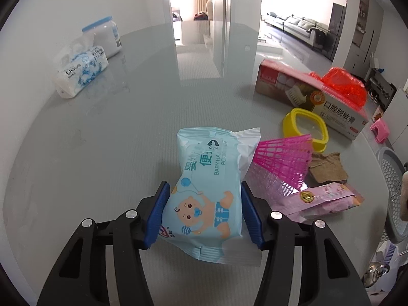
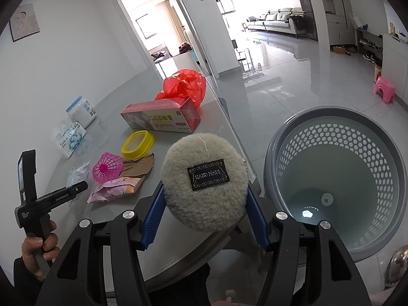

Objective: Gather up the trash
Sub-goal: 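Carry the wipes pack and ball over the grey basket with both tools, then open both tools to drop the wipes pack and ball into the basket, then swing both open tools back toward the remaining table items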

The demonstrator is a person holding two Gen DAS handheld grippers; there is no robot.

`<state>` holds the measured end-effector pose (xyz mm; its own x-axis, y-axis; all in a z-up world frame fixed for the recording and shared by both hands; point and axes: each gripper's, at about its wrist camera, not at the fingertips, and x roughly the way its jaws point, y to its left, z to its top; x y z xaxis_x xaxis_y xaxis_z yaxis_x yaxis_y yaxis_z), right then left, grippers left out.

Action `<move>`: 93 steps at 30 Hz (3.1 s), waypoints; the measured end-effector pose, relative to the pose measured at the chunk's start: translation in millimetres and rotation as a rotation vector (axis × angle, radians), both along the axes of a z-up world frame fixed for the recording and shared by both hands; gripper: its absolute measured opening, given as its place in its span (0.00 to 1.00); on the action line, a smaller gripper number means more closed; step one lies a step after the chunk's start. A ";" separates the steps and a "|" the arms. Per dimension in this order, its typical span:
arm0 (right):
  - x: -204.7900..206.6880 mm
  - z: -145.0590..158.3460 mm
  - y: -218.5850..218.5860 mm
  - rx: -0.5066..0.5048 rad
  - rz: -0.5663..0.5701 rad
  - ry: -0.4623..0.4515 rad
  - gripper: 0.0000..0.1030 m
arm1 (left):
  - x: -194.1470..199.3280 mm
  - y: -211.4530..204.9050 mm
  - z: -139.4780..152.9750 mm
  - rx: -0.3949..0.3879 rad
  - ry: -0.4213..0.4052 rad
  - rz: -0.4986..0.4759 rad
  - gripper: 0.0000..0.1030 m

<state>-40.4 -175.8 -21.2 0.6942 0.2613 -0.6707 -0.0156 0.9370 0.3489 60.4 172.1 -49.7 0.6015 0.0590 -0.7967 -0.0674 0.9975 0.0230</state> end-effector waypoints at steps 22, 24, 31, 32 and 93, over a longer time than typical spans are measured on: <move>-73.3 -7.0 -133.2 -0.033 -0.299 0.018 0.56 | -40.1 -248.8 44.7 -0.124 -0.107 -0.550 0.52; -75.3 -11.6 -144.8 -0.035 -0.320 0.022 0.56 | -41.4 -275.7 38.5 -0.119 -0.098 -0.597 0.52; -68.6 -31.5 -167.7 -0.020 -0.329 0.043 0.56 | -28.3 -326.6 6.9 -0.127 -0.006 -0.659 0.52; -66.9 -33.6 -170.4 -0.016 -0.327 0.046 0.56 | -27.0 -329.6 3.4 -0.126 0.004 -0.659 0.52; -59.6 -22.9 -110.9 -0.008 -0.199 0.019 0.69 | -48.8 -242.7 11.2 -0.042 -0.035 -0.511 0.71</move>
